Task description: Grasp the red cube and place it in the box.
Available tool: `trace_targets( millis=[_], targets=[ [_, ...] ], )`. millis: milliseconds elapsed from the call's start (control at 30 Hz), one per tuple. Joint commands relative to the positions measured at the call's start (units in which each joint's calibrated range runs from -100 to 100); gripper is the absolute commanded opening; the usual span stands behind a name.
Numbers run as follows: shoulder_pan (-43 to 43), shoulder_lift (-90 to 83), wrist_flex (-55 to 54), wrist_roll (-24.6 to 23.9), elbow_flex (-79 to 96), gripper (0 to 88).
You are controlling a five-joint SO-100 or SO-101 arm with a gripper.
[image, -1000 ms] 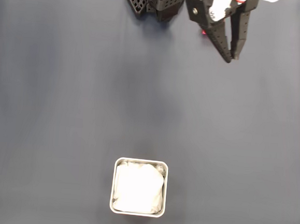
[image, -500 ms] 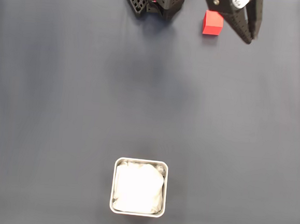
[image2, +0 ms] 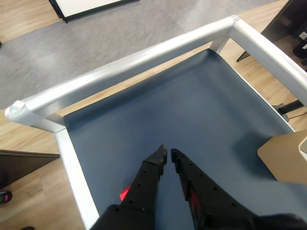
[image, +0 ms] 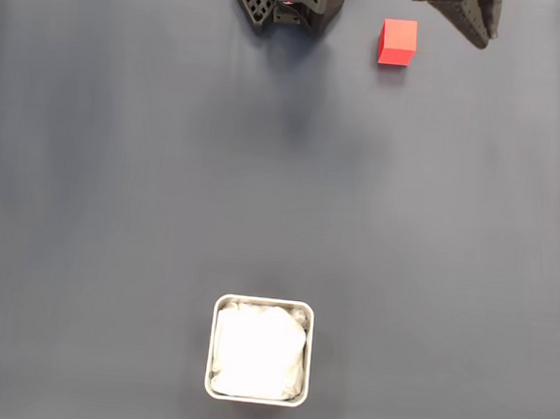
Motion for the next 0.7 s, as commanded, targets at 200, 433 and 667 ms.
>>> trace_targets(
  millis=[200,433,667],
  targets=[
    [-6.0,-3.2,0.5,-0.7,3.3,0.1],
    [-9.4,-4.4,1.3,-0.9,5.5,0.4],
    [-12.6,-5.7,3.2,-1.0,7.2,1.1]
  ],
)
